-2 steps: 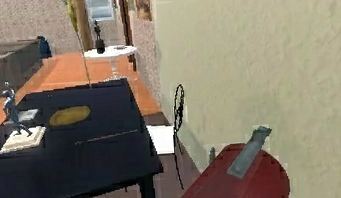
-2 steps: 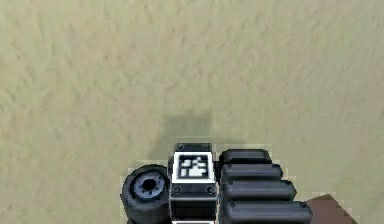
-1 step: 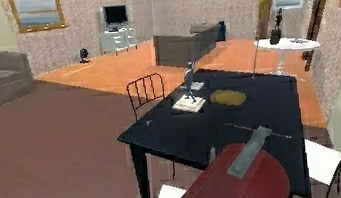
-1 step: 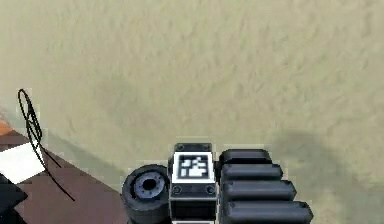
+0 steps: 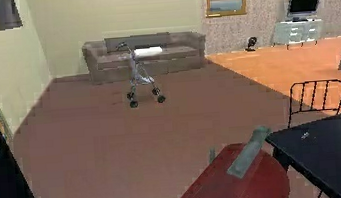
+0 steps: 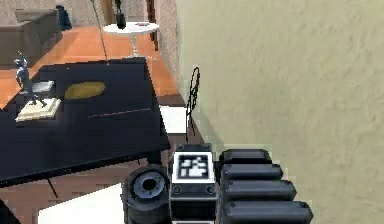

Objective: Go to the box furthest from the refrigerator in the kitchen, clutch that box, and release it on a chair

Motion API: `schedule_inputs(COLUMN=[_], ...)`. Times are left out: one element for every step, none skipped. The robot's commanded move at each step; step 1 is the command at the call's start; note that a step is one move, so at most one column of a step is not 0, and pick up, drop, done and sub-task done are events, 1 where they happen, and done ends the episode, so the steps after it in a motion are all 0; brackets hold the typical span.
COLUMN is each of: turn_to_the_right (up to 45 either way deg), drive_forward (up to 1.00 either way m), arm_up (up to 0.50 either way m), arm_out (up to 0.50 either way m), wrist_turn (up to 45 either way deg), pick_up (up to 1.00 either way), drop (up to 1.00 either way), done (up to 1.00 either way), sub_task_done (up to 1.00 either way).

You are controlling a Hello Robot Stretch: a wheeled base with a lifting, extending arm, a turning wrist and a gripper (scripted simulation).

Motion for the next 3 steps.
schedule_inputs(turn_to_the_right=[-45.0, -6.0, 0.0], drive_forward=[0.0, 0.0, 0.0], arm_up=[0.0, 0.0, 0.0], arm_out=[0.0, 0.0, 0.36], wrist_turn=[0.0, 0.0, 0.0], pick_up=[0.0, 0.0, 0.0], drop=[0.0, 0.0, 0.0], done=[0.0, 0.0, 0.0], sub_task_done=[0.0, 0.0, 0.0])
